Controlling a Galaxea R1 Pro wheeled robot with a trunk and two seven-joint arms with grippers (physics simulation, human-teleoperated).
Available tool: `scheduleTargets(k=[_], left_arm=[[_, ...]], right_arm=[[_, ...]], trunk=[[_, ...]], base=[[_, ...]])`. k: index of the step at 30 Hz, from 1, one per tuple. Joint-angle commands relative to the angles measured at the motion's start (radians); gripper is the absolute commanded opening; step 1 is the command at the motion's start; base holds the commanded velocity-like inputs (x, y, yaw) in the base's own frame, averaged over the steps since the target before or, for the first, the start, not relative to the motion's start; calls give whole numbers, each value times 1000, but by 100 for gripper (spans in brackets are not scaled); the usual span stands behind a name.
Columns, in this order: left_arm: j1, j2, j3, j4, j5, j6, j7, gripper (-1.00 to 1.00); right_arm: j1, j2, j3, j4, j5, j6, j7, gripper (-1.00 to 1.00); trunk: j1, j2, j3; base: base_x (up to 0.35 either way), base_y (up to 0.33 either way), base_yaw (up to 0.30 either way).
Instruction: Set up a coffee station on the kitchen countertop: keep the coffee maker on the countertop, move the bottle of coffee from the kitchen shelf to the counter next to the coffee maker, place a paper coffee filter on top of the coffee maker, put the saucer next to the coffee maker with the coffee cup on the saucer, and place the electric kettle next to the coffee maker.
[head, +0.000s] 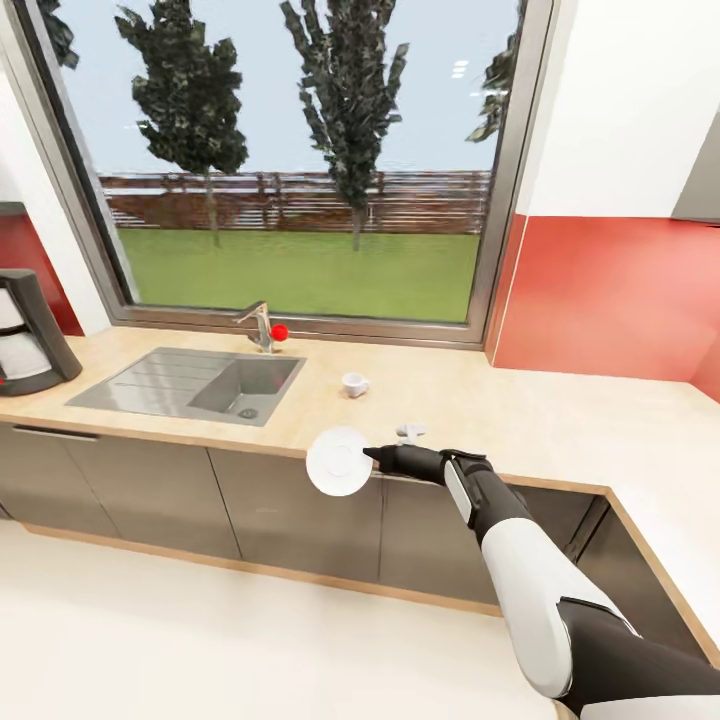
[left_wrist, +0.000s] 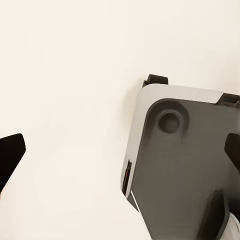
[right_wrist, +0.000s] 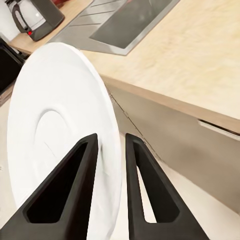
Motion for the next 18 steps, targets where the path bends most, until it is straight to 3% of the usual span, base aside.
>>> scheduleTargets(k=[1,18], left_arm=[[0,-1,5,-2,9,8,-4,100],[0,-1,5,-1,9,8,-4,100]], right_arm=[[-1,2,-9,-2,8,8,9,-100],[0,2,-9,-2,8,8,9,-100]], trunk=[[1,-2,-2],[1,-2,-2]], base=[[0,0,221],[29,8,271]])
